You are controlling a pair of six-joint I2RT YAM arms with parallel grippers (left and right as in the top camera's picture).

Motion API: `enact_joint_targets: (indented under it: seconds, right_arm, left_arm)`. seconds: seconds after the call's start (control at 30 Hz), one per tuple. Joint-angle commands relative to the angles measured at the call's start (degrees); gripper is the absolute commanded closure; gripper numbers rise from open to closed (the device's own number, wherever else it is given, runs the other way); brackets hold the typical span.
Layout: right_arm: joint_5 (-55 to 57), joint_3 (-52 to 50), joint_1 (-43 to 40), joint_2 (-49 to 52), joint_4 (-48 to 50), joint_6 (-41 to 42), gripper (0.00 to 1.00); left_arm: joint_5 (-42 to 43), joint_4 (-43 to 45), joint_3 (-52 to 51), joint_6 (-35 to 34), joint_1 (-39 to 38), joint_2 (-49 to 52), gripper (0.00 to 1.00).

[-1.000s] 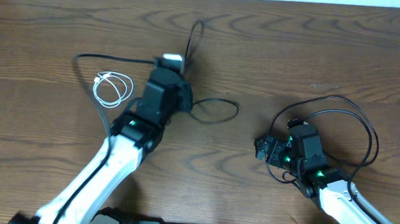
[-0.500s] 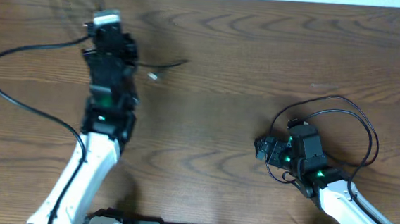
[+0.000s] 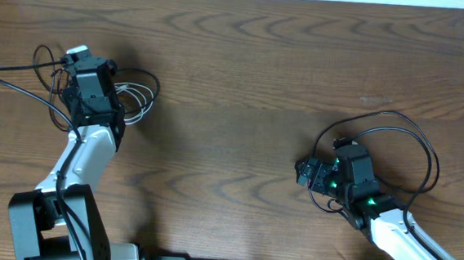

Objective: Untangle cables
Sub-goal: 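Pull the black cable up-left with the left gripper past the white coil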

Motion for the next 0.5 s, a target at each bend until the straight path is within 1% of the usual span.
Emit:
enact_joint_targets:
  seconds: [0.0,0.03,0.07,0.1,0.13,0.17,0.2,0.23,0.27,0.47]
  right_arm:
    - [0.4,-0.8,0.1,0.7,-1.1,0.0,0.01]
    - [0.4,-0.8,0.1,0.7,-1.1,0.0,0.01]
    - [0.4,-0.8,0.1,0.7,-1.1,0.0,0.01]
    - [0.4,-0.8,0.2,0.7,-1.1,0.0,0.01]
    - [0.4,-0.8,0.2,0.7,-1.0,0.0,0.01]
    - [0.4,-0.8,0.2,0.7,-1.1,0.0,0.01]
    - [0.4,-0.8,0.1,0.7,-1.1,0.0,0.01]
    - [0.4,-0.8,0.1,0.7,-1.1,0.0,0.01]
    - [0.4,-0.8,0.1,0.7,-1.1,0.0,0.01]
    - [0.4,-0.8,0.1,0.7,-1.1,0.0,0.01]
  left_arm:
    - [-0.3,0.2,0.5,-1.6,-0.2,-0.1,0.92]
    - [-0.3,0.2,0.5,-1.6,-0.2,-0.1,0.92]
    - [-0.4,0.4,0.5,-1.6,-0.2,-0.1,0.89]
    - [-0.3,0.7,0.5,-1.3,-0.2,-0.1,0.68]
    - [-0.4,1.2,0.5,-0.9,-0.2,-0.2,0.39]
    - [-0.4,1.7,0.5,-0.3,-0.2,-0.4,0.22]
    - [-0.4,2.4,0.5,0.0,-0.2,-0.8,0.11]
    - [-0.3,3.2,0.5,0.0,-0.2,-1.4,0.06]
    - [-0.3,4.1,0.5,0.0,-0.2,-2.2,0.05]
    - [-0.3,11.1,0.6,-0.1,-0.2,-8.5,0.04]
